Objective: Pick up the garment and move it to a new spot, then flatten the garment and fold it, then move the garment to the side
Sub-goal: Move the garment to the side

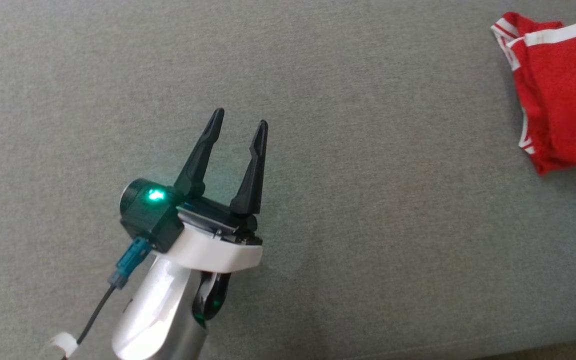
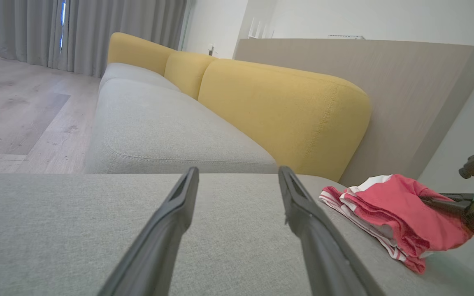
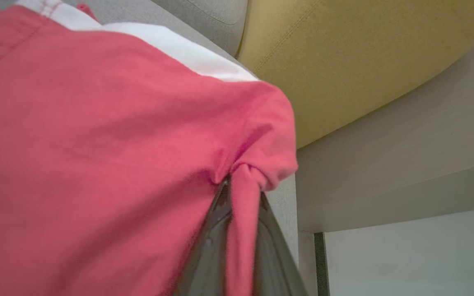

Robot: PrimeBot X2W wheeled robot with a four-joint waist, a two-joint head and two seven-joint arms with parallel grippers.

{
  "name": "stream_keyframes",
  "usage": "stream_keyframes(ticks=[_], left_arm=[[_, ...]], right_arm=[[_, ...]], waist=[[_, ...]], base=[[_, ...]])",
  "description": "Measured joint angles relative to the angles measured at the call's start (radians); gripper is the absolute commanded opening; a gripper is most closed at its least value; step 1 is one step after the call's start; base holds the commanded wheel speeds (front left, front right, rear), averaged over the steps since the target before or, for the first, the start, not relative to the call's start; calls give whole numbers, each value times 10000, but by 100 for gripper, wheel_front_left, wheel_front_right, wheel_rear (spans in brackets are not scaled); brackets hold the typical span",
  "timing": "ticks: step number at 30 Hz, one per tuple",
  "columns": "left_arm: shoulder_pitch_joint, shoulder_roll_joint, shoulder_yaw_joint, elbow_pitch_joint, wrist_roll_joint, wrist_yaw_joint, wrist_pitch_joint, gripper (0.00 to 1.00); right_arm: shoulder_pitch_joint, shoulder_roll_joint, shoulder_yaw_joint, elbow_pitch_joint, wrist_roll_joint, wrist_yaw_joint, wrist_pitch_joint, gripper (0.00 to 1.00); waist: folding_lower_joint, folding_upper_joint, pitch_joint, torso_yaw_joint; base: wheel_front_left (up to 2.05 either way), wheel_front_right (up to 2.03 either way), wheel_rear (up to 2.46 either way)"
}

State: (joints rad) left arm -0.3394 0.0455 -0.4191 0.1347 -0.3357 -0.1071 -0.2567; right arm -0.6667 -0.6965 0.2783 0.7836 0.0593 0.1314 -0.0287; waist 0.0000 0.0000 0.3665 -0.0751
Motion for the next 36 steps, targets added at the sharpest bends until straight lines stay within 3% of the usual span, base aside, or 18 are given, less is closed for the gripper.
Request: stream_keyframes(ticks=[6,7,8,9,16,19,31,36], left_arm=[[-75,-2,31,42,15,-73,0,100],[-75,-2,38,56,15,-73,0,100],[-75,-2,59,75,15,-73,0,100],[-75,0,81,94,15,-75,0,100],[-58,-4,324,138,13,-75,0,100],[62,-6,447,132,13,-73,0,100],[973,-8,1429,-100,-69,127,0,100],[1408,-6,1787,-125,-167,190,0,100]], right_arm=[[-189,23,-445,270,-316,0,44,0],[-193,54,-564,295,-360,0,40,14],[-192,107,-673,311,-403,0,36,92],[-192,186,-805,318,-460,2,25,100],[-192,644,-1778,148,-723,0,-249,100],[-192,1091,-2380,-487,-802,0,-529,100],[813,3402,-3198,-3881,194,0,-1139,100],[2108,4813,-3501,-5202,541,0,-1170,100]], waist=[[1,0,134,146],[1,0,127,154],[0,0,112,161],[0,0,85,162],[0,0,-341,95],[-1,0,-732,43],[-2,0,-1916,63],[-2,0,-2310,204]], base=[[0,0,0],[0,0,0],[0,0,0],[0,0,0],[0,0,0],[0,0,0],[0,0,0],[0,0,0]])
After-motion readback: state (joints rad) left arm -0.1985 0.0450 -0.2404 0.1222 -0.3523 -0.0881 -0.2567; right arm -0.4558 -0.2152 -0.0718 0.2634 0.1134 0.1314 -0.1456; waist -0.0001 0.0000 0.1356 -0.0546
